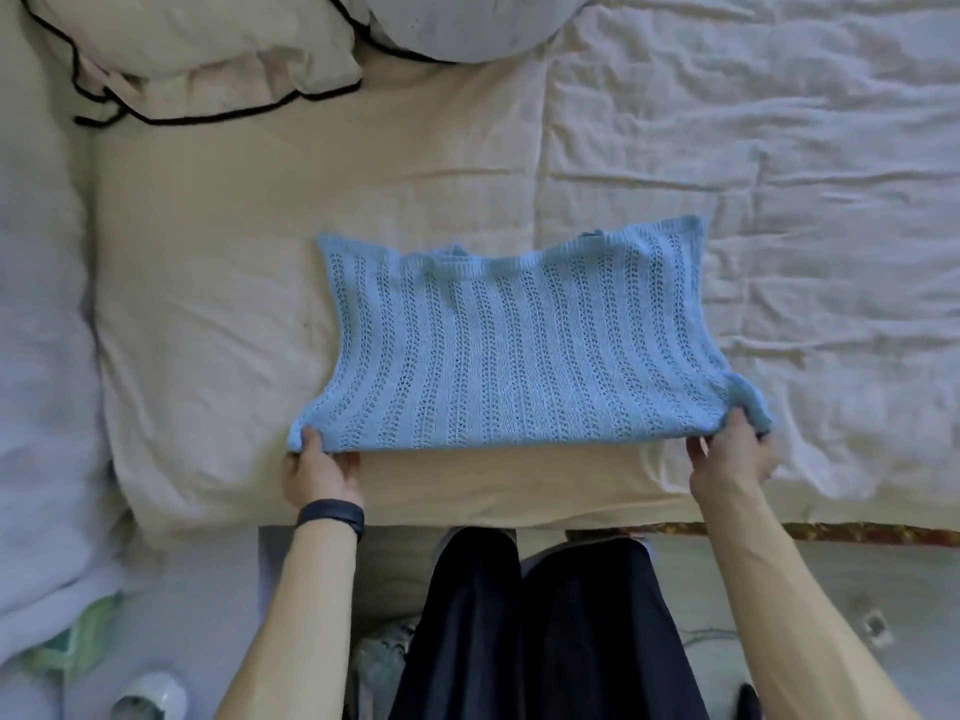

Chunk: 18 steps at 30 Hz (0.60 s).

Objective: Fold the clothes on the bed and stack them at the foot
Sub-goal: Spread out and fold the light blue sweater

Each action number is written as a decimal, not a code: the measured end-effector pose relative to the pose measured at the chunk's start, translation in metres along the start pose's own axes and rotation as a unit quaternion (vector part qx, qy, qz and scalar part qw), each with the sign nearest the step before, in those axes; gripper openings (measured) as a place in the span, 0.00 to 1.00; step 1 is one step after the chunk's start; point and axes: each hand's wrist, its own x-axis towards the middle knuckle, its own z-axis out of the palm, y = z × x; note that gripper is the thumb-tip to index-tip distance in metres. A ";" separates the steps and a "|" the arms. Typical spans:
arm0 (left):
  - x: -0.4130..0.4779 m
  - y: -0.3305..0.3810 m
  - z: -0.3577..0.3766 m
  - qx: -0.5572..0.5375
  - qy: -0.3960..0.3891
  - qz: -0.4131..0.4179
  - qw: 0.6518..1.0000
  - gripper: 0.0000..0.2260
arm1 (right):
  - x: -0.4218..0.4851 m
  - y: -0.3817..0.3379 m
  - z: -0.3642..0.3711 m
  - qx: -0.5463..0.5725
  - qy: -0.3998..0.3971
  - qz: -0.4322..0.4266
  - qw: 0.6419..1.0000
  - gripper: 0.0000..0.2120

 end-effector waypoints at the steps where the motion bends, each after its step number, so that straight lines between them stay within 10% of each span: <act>1: 0.000 -0.008 -0.005 0.016 0.004 -0.016 1.000 0.13 | 0.002 0.007 -0.004 -0.018 0.004 0.011 1.000 0.09; 6: 0.010 -0.035 -0.006 0.233 0.074 0.059 0.968 0.19 | 0.016 0.038 -0.017 -0.174 0.078 0.034 0.981 0.15; 8: 0.006 -0.041 0.005 0.400 0.110 0.278 0.867 0.25 | 0.008 0.046 -0.015 -0.354 0.103 -0.080 0.926 0.24; 11: -0.022 -0.063 0.037 0.564 -0.084 0.531 0.627 0.30 | -0.032 0.064 0.008 -0.500 -0.022 -0.407 0.764 0.28; 16: -0.010 -0.107 0.108 0.729 -0.246 0.518 0.372 0.28 | -0.048 0.105 0.092 -0.591 -0.271 -0.549 0.526 0.27; 18: 0.028 -0.094 0.124 0.738 -0.234 0.531 0.344 0.27 | -0.010 0.094 0.118 -0.631 -0.260 -0.567 0.461 0.29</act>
